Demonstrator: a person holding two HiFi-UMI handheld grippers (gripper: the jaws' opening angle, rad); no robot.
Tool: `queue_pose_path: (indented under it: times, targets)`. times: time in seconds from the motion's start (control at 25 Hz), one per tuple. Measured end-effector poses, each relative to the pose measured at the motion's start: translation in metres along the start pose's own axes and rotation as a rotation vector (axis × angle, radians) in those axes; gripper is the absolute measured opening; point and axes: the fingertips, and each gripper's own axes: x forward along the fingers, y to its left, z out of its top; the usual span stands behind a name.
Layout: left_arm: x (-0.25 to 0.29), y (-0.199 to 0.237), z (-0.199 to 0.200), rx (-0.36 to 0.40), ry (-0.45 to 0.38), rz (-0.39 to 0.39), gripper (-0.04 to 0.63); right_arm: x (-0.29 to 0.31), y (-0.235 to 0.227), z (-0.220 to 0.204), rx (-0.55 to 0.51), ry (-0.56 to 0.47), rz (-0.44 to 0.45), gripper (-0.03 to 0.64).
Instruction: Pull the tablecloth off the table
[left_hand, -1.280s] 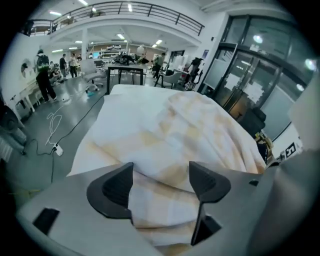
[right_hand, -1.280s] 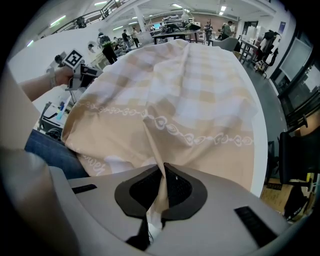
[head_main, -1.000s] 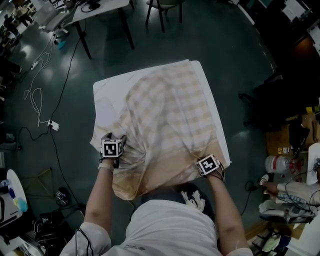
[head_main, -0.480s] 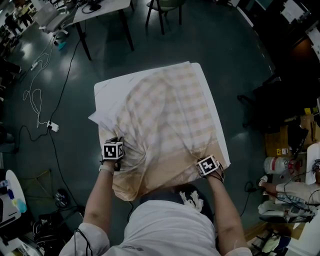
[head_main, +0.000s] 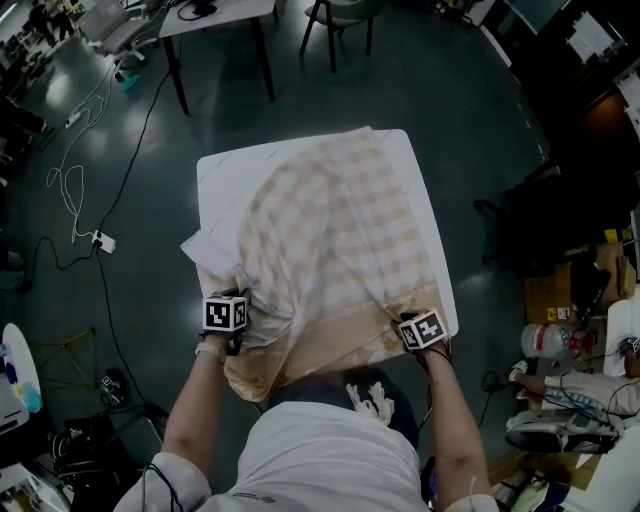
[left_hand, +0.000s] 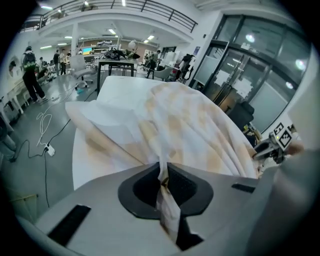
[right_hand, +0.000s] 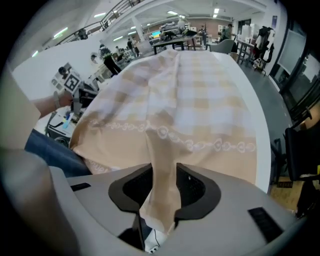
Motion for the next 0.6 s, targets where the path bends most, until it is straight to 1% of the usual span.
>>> queue_pose_path:
  times: [0.08, 0.12, 0.16, 0.2, 0.28, 0.32, 0.36, 0.4, 0.48, 0.52, 0.6]
  targets:
    - [-0.003, -0.005, -0.007, 0.027, 0.000, -0.007, 0.034, -0.010, -0.004, 0.019, -0.003, -0.029, 0.002, 0.130]
    - [-0.004, -0.008, -0.010, 0.040, -0.003, -0.008, 0.034, -0.012, -0.007, 0.026, -0.028, -0.018, -0.005, 0.151]
    - [-0.005, -0.011, -0.012, 0.050, -0.005, -0.010, 0.034, -0.012, -0.008, 0.031, -0.068, 0.015, -0.005, 0.182]
    - [-0.006, -0.013, -0.016, 0.055, -0.003, -0.013, 0.034, -0.011, -0.005, 0.032, -0.112, 0.066, 0.016, 0.199]
    - [-0.009, -0.017, -0.024, 0.058, 0.001, -0.026, 0.034, -0.014, 0.010, 0.032, -0.178, 0.171, 0.112, 0.199]
    - [-0.010, -0.019, -0.028, 0.061, -0.002, -0.031, 0.034, -0.019, 0.016, 0.040, -0.192, 0.185, 0.153, 0.199]
    - [-0.012, -0.021, -0.032, 0.066, -0.008, -0.033, 0.034, -0.024, 0.018, 0.055, -0.196, 0.158, 0.166, 0.199]
    - [-0.014, -0.022, -0.035, 0.073, -0.015, -0.032, 0.034, -0.029, 0.016, 0.075, -0.195, 0.102, 0.151, 0.204]
    - [-0.017, -0.025, -0.040, 0.082, -0.022, -0.030, 0.034, -0.031, 0.007, 0.117, -0.191, -0.017, 0.082, 0.212]
    - [-0.018, -0.027, -0.043, 0.082, -0.023, -0.033, 0.034, -0.026, 0.004, 0.132, -0.193, -0.053, 0.048, 0.230]
    - [-0.021, -0.030, -0.047, 0.071, -0.028, -0.049, 0.034, -0.009, -0.001, 0.152, -0.192, -0.076, 0.000, 0.252]
